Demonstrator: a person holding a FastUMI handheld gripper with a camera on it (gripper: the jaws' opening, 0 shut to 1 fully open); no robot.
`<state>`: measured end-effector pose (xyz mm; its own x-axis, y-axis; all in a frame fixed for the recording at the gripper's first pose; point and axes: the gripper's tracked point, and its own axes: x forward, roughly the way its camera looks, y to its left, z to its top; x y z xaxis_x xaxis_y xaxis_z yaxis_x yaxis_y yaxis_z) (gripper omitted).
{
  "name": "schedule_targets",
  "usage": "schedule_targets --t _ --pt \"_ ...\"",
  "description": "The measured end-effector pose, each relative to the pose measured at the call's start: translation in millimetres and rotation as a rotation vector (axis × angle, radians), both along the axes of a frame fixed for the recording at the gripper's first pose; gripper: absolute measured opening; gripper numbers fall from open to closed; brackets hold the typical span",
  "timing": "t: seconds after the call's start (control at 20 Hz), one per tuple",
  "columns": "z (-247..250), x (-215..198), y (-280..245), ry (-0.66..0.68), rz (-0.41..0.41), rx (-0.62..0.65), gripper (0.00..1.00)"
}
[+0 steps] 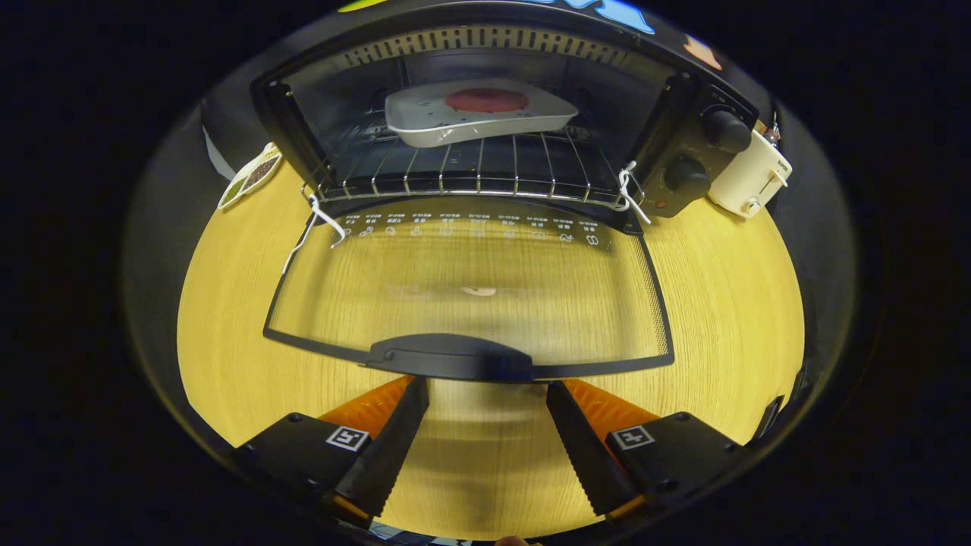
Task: Open the toaster oven, put the food inside, and close the toaster oven door.
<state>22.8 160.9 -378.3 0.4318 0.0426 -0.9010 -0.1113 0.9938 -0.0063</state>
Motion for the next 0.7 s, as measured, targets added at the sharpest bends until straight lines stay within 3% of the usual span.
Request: schedule_targets --t 0.5,0.7 --pt "26.8 1.5 0.1 -0.095 0.134 -0.037 1.0" --pt "47.9 -3.1 -0.1 -0.126 0.125 -0.005 0.99"
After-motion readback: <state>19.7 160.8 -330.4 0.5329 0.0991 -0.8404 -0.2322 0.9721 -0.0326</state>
